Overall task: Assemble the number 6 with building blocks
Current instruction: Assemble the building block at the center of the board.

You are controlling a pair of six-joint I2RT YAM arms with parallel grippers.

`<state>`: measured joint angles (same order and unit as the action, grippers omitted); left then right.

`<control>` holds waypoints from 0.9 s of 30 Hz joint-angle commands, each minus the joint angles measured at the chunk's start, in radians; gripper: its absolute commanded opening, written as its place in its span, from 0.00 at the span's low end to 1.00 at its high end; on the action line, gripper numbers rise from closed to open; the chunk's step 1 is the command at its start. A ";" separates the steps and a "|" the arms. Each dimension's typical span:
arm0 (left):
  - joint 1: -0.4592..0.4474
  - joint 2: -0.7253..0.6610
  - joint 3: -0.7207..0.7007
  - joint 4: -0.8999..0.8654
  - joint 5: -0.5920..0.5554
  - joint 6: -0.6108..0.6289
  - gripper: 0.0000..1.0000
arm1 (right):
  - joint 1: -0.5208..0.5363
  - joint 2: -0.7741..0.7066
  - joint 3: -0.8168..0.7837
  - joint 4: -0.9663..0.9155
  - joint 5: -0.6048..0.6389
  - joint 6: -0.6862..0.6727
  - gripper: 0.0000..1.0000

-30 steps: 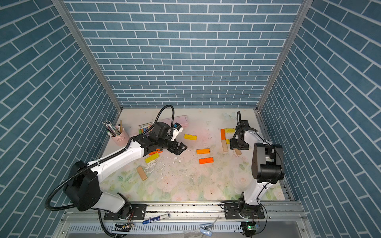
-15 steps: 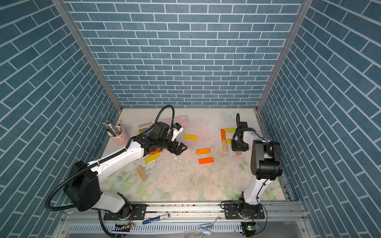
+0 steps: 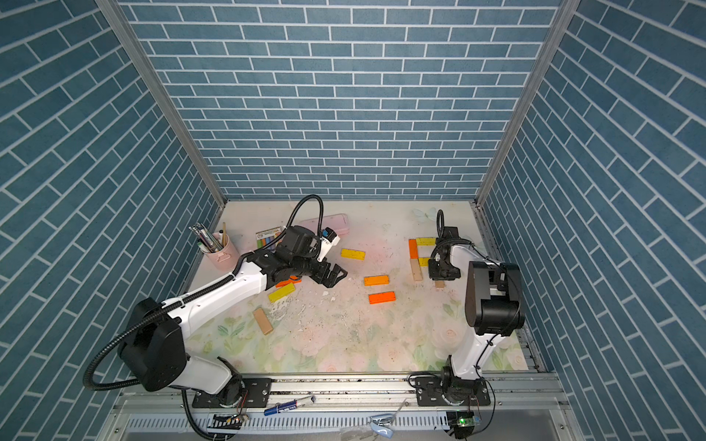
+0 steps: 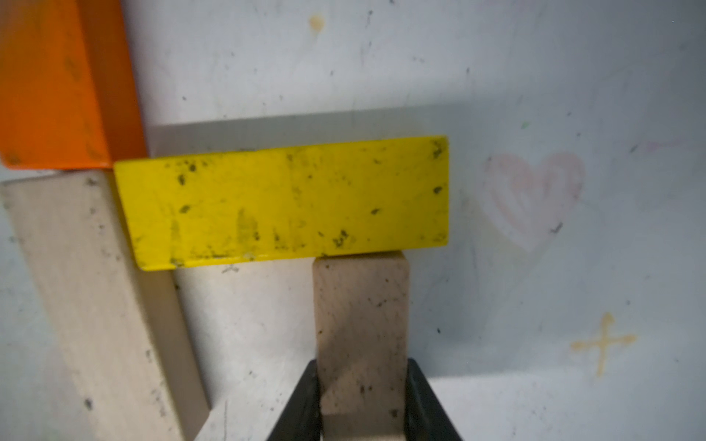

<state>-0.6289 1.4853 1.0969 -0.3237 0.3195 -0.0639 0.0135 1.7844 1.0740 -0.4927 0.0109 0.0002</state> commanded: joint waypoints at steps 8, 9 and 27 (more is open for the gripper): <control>-0.006 0.008 -0.003 0.003 0.012 -0.003 0.99 | -0.026 -0.015 -0.037 0.020 0.032 -0.115 0.33; -0.007 0.009 -0.003 0.003 0.012 -0.004 0.99 | -0.027 -0.020 -0.044 0.030 0.033 -0.120 0.33; -0.006 0.013 -0.003 0.005 0.018 -0.006 0.99 | -0.053 0.002 -0.006 -0.001 -0.004 -0.134 0.34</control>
<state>-0.6289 1.4944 1.0969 -0.3233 0.3283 -0.0677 -0.0315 1.7721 1.0538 -0.4591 0.0032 -0.0849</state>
